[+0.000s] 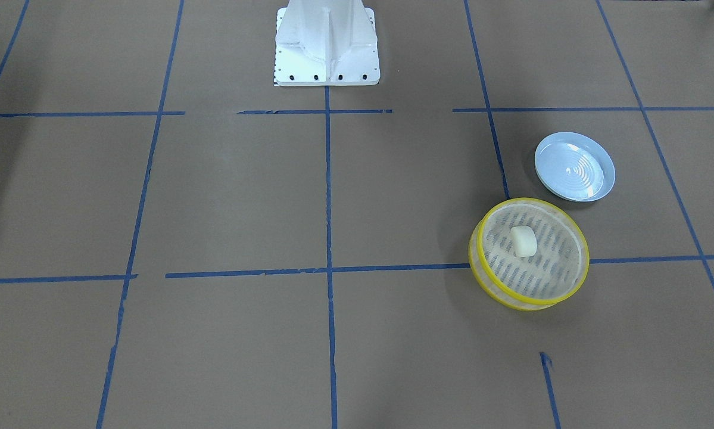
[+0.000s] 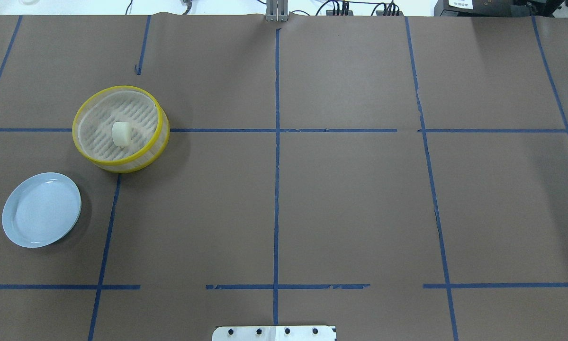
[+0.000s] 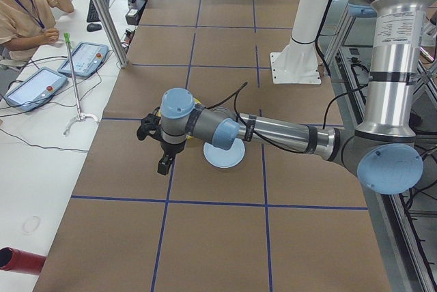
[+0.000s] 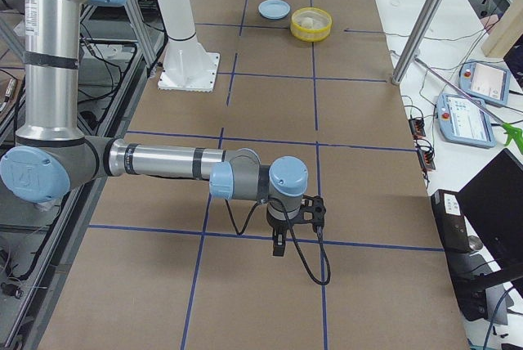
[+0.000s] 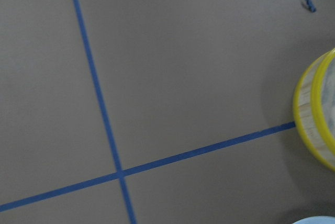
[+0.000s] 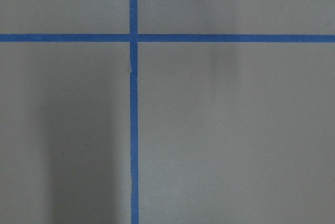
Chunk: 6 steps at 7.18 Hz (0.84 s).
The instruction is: Place bun in steamer
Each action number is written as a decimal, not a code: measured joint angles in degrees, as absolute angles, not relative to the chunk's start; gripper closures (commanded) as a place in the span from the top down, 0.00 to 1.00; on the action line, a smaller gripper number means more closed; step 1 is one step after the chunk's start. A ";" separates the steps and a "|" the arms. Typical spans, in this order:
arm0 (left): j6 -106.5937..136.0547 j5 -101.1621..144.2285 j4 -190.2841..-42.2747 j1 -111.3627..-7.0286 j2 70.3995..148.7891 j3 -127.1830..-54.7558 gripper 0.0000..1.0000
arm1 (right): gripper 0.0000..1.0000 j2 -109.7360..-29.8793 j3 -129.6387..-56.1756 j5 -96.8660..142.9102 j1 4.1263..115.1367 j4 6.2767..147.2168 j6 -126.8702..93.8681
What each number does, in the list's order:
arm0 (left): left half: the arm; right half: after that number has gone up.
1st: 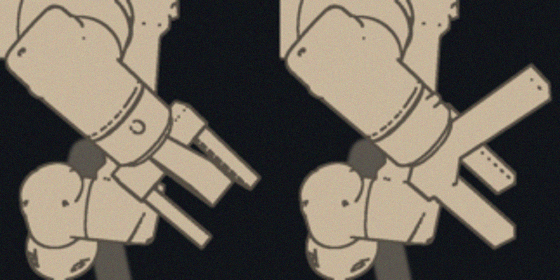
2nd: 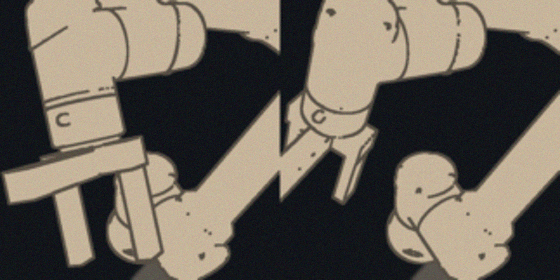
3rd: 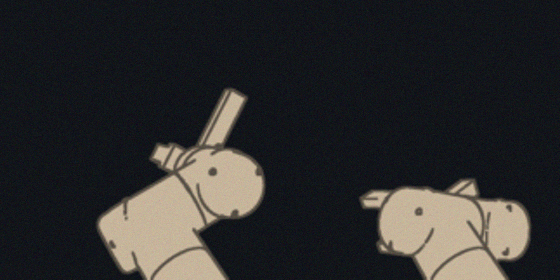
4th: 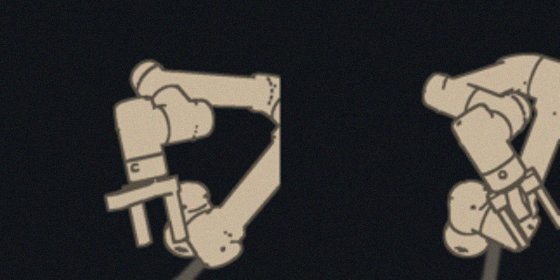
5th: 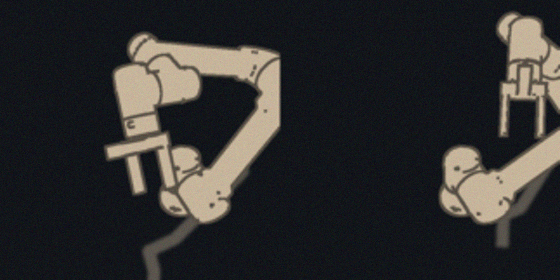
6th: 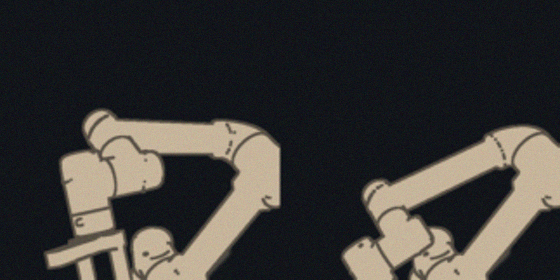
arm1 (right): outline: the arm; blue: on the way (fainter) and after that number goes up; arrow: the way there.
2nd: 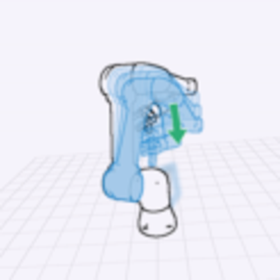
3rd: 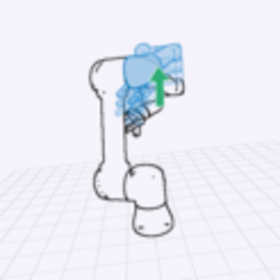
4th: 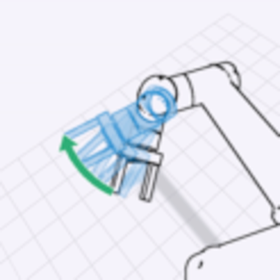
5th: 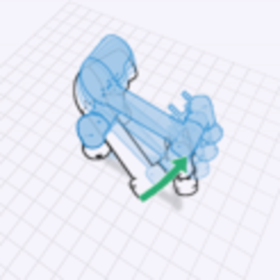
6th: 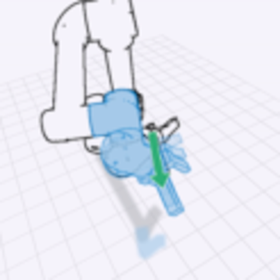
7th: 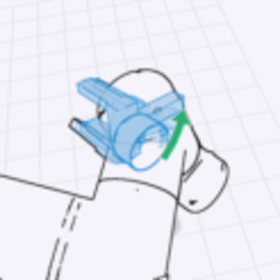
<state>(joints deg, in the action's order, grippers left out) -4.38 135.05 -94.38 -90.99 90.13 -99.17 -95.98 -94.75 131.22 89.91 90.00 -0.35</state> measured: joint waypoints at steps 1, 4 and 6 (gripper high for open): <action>-5.74 135.73 -90.12 -92.33 88.70 -100.25 1.00 | 1.00 -95.98 -94.75 131.22 89.91 90.00 -0.35; -6.47 136.09 -87.15 -92.97 86.05 -100.20 1.00 | 1.00 -95.98 -94.75 131.22 89.91 90.00 -0.35; -6.25 136.17 -87.34 -92.95 84.41 -100.30 1.00 | 1.00 -95.98 -94.75 131.22 89.91 90.00 -0.35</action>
<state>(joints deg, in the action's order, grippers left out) -6.25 136.17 -87.34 -92.95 84.41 -100.30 -95.98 -94.75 131.22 89.91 90.00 -0.35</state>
